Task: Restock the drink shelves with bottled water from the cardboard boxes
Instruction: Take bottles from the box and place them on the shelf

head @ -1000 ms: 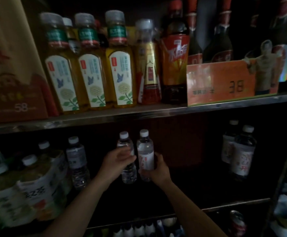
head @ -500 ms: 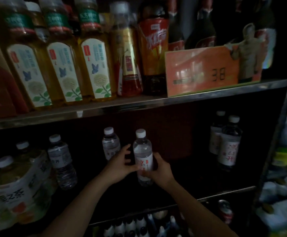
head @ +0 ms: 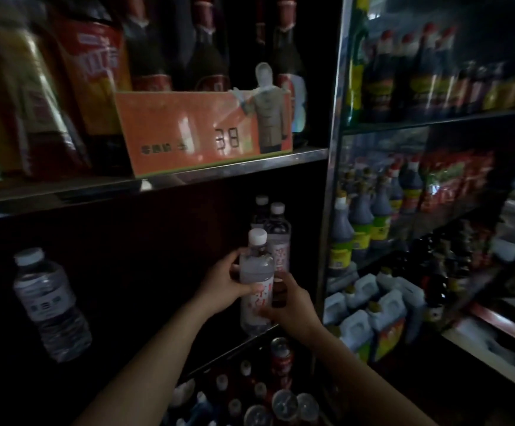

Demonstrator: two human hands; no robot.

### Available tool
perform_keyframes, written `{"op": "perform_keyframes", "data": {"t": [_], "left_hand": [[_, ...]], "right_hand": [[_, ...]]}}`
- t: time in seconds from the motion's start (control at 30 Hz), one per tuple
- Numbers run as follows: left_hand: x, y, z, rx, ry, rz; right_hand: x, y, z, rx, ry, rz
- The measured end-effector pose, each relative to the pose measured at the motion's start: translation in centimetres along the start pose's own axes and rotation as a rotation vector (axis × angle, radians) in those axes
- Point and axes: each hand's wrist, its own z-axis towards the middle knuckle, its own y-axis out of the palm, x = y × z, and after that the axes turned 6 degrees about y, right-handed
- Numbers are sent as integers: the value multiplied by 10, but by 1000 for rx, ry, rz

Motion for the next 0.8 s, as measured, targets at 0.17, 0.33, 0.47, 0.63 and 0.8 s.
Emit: {"op": "perform_keyframes", "data": {"t": [0.17,0.33,0.47,0.63,0.8], "left_hand": [[3,45,25,112,42,17],[-2,73,43,204,68,60],[-4,88,55,254,52,66],[-8,103,66,343,46,78],[-12,101,61,320,-24,63]], "right_hand": [[19,-17,0,226,34,-43],[24,-22,-2,360,2,-156],[21,-29,5,403,33,-249],[17,-31,13,435,74,-322],[14,-29,12,446,101,-302]]}}
